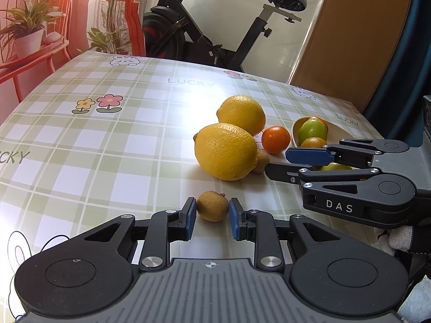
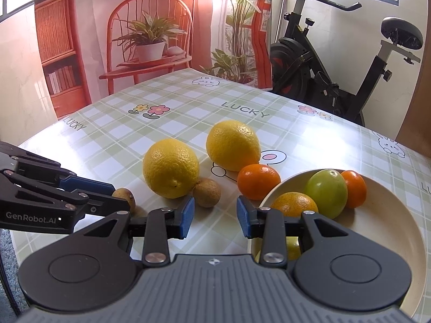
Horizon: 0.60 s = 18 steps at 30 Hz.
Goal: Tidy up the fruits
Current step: 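Lift a brown kiwi with the right tool while the left tool hovers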
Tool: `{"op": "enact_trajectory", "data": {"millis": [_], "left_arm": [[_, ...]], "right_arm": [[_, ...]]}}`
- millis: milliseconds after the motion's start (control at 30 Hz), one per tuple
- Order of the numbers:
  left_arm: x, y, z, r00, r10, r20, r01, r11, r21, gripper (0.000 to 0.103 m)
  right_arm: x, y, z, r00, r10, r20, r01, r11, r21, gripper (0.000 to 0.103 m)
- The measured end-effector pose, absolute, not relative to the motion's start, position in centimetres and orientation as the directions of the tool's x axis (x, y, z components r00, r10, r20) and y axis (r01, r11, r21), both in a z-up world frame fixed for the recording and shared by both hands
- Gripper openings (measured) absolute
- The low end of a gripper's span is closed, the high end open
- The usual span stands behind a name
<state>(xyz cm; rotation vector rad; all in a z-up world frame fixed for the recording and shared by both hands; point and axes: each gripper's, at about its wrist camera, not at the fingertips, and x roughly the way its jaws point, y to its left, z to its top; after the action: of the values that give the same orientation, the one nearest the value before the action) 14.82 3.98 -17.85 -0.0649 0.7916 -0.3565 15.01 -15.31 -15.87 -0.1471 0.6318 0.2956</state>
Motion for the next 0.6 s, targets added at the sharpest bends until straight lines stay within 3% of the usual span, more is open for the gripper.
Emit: {"op": "enact_trajectory", "data": {"millis": [600], "left_arm": [[14.8,4.1,-17.8,0.645,-0.339,-0.684,0.287,0.938,-0.194,0.028]], "right_arm": [[18.1,-13.3,-16.6,0.714,0.228,-0.663,-0.408,0.904,-0.129,0.038]]}}
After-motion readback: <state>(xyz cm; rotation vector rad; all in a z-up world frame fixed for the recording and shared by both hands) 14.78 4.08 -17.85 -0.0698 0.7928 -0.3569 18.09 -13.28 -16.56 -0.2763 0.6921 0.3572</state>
